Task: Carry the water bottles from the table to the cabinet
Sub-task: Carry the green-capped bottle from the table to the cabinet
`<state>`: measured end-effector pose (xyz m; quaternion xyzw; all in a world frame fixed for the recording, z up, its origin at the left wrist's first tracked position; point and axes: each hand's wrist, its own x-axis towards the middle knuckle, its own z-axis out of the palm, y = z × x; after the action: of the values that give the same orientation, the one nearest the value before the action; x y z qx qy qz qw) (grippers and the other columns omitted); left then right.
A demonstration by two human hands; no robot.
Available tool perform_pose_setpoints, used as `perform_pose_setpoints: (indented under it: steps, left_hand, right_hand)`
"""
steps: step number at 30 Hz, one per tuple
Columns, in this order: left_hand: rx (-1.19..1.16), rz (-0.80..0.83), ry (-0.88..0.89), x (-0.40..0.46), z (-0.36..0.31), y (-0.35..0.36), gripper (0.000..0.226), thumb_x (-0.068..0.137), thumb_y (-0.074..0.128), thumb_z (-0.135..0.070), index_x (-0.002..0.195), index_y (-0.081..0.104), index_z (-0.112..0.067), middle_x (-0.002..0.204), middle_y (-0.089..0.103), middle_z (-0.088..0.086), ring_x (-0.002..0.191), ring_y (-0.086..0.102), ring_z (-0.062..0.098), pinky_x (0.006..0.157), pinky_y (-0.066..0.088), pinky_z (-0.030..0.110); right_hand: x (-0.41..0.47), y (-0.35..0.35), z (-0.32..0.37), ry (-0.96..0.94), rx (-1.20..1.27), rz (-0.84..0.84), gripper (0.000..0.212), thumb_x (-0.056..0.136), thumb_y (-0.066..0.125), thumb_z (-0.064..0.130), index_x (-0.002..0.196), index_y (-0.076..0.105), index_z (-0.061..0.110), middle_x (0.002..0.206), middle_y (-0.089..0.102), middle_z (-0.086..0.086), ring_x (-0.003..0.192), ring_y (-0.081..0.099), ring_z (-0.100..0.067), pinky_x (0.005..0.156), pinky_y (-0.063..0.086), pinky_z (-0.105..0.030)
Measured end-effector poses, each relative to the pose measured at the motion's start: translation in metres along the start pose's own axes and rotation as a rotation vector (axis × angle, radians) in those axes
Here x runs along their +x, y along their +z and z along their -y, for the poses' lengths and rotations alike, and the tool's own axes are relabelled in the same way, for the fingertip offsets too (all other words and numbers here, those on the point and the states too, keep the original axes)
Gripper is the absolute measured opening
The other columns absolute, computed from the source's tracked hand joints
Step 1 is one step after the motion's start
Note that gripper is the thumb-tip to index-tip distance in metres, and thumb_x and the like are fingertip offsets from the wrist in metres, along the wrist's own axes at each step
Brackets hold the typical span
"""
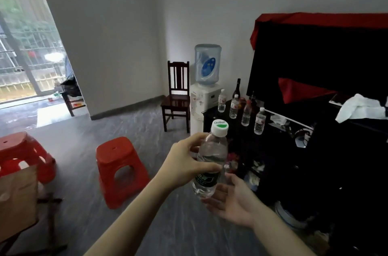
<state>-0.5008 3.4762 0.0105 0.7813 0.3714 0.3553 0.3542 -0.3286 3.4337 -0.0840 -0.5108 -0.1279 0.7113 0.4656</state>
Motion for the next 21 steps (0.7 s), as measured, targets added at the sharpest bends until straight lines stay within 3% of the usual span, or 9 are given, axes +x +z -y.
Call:
perform_pose_setpoints:
  steps: [6,12,17,21]
  left_hand:
    - [0.001,0.031,-0.006,0.096,0.046,0.0,0.061,0.068,0.093,-0.022,0.121,0.066,-0.036,0.107,0.075,-0.016,0.102,0.068,-0.003,0.086,0.053,0.011]
    - [0.019,0.037,0.022,0.216,0.07,0.0,0.063,0.066,0.094,-0.021,0.112,0.062,-0.05,0.104,0.073,-0.024,0.098,0.067,-0.006,0.084,0.053,0.011]
    - [0.003,0.033,0.039,0.293,0.096,0.003,0.064,0.067,0.094,-0.021,0.122,0.066,-0.036,0.11,0.073,-0.02,0.104,0.067,-0.003,0.088,0.053,0.013]
    - [-0.011,0.035,-0.002,0.335,0.12,0.008,0.065,0.066,0.094,-0.022,0.123,0.065,-0.036,0.107,0.073,-0.019,0.099,0.066,-0.006,0.08,0.049,0.007]
  right_hand:
    - [0.087,0.0,0.059,0.013,0.009,-0.038,0.054,0.098,0.042,0.045,0.112,0.061,-0.004,0.096,0.073,-0.025,0.09,0.065,-0.038,0.078,0.049,-0.043]
    - [0.166,0.002,0.15,-0.001,0.021,-0.052,0.051,0.098,0.043,0.042,0.111,0.064,-0.002,0.097,0.072,-0.024,0.087,0.066,-0.037,0.076,0.049,-0.041]
    - [0.222,-0.004,0.212,-0.031,0.026,-0.056,0.049,0.097,0.046,0.043,0.11,0.064,-0.001,0.095,0.074,-0.022,0.092,0.066,-0.038,0.086,0.048,-0.045]
    - [0.261,-0.013,0.236,0.005,-0.009,-0.041,0.054,0.099,0.042,0.047,0.118,0.062,0.001,0.106,0.073,-0.022,0.1,0.066,-0.038,0.105,0.041,-0.047]
